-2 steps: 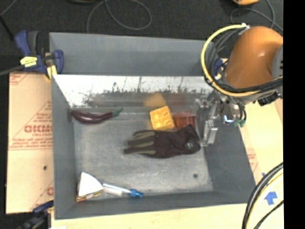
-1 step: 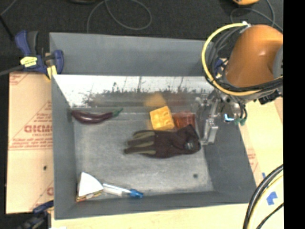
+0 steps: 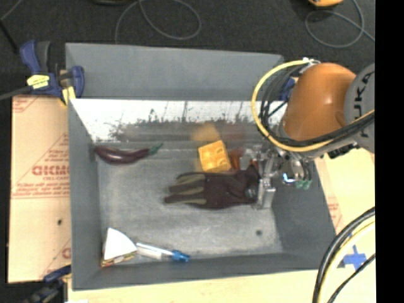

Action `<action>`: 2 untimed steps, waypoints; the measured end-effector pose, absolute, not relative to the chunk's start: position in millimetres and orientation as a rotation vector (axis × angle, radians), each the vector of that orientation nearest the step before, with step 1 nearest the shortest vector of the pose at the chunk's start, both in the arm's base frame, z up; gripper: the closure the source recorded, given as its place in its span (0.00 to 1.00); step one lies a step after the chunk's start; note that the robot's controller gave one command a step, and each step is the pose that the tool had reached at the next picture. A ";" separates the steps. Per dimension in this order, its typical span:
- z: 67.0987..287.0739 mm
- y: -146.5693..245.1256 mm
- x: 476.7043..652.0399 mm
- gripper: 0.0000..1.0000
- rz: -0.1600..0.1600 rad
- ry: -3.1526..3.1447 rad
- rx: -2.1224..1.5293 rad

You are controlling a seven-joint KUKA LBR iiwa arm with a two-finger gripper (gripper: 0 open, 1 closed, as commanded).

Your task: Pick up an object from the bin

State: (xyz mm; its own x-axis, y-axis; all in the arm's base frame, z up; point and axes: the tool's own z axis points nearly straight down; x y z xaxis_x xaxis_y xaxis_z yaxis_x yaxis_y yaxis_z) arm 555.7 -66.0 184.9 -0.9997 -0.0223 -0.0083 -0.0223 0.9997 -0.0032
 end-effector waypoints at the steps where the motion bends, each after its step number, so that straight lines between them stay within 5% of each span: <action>1: 143.9 -45.2 551.7 0.00 -0.004 3.129 -0.213; 2: 133.6 -39.5 554.6 0.00 -0.003 3.127 -0.264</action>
Offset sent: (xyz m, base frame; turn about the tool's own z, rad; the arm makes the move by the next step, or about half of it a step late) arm 0.0140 0.0478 -0.0751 -0.3558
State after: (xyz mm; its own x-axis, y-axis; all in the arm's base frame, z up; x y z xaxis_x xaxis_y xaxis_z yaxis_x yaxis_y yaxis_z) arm 554.6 -39.5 133.6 -0.9858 -0.1677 -0.0030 -0.1677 0.9858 -0.0023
